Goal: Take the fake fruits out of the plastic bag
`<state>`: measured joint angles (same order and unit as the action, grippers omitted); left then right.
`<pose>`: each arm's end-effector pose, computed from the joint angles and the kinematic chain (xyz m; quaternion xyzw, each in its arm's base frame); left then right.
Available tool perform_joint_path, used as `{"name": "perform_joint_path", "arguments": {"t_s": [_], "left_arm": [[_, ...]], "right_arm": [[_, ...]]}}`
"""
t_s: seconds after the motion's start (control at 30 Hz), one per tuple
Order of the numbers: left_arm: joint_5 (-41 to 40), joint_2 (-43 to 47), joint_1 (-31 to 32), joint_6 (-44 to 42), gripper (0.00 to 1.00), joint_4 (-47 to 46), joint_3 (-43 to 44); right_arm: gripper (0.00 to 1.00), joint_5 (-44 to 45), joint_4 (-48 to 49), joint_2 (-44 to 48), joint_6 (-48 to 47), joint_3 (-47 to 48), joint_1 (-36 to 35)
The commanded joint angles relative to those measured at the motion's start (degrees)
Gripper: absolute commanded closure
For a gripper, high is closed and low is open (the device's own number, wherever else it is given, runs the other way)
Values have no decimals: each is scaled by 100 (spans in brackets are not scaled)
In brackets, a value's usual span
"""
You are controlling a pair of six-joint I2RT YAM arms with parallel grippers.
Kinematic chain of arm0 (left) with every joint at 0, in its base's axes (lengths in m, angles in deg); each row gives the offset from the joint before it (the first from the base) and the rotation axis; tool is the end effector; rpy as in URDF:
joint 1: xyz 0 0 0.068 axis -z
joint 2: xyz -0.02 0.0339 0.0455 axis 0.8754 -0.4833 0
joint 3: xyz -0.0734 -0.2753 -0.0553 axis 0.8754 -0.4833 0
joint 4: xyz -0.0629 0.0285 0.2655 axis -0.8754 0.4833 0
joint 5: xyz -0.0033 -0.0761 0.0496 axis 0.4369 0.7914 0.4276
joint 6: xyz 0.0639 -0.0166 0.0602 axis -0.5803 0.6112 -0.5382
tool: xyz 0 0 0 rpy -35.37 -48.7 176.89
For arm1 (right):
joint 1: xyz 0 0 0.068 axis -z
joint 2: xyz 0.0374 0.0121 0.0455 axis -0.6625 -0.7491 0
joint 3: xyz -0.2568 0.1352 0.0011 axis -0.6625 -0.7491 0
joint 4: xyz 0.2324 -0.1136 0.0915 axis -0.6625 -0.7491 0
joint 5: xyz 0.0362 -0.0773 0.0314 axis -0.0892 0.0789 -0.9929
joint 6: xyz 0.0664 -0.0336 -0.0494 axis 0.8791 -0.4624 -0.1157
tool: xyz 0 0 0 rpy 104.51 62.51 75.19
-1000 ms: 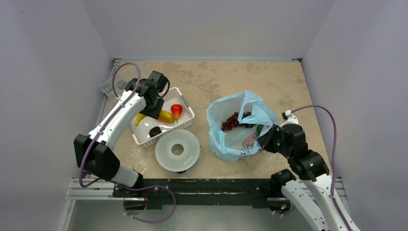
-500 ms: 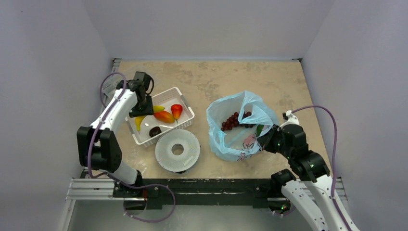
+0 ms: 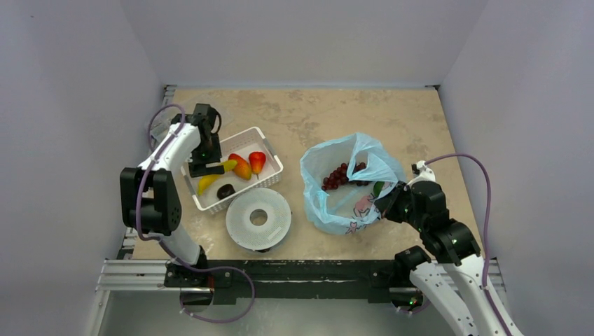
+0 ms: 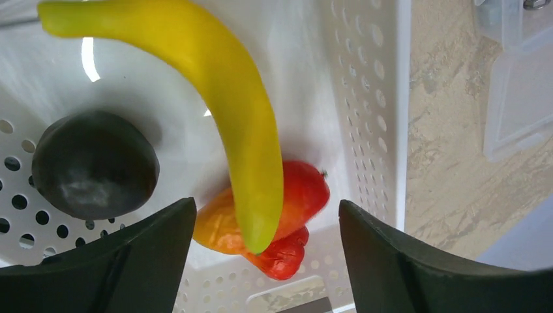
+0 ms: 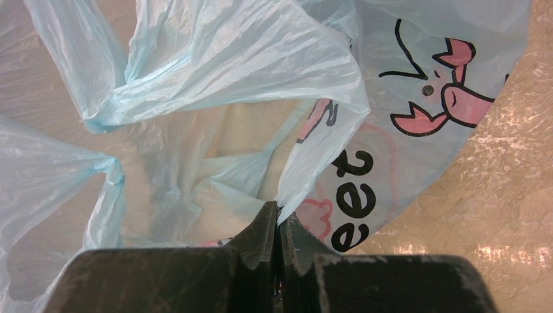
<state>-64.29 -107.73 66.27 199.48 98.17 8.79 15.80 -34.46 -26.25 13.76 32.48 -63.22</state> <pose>0.3363 -0.0154 0.2072 -0.8065 0.5793 -0.0128 0.1173 0.1231 0.0458 0.2690 0.1408 0.8759 0.2183 0.4065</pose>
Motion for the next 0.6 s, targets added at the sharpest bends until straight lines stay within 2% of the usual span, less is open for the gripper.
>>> {"name": "perform_joint_path", "arguments": {"t_s": [0.0, 0.03, 0.07, 0.3, 0.47, 0.57], "left_arm": [[21, 265, -184, -355, 17, -157, 111], [80, 305, -203, -425, 10, -197, 83], [127, 361, -221, -524, 9, -272, 53], [520, 1060, -236, -1387, 0, -920, -392], [1305, 1617, -192, -2834, 0, -1696, -926], [1624, 1980, 143, -3877, 0, -1960, -1274]], "right_arm": [[100, 127, 199, 0, 6, 75, -23], [100, 127, 198, -2, 6, 73, -19], [100, 127, 202, -3, 6, 80, -19], [100, 110, 190, -40, 6, 78, -18], [100, 106, 197, -33, 4, 65, -23], [100, 104, 198, -69, 4, 75, -18]]}}
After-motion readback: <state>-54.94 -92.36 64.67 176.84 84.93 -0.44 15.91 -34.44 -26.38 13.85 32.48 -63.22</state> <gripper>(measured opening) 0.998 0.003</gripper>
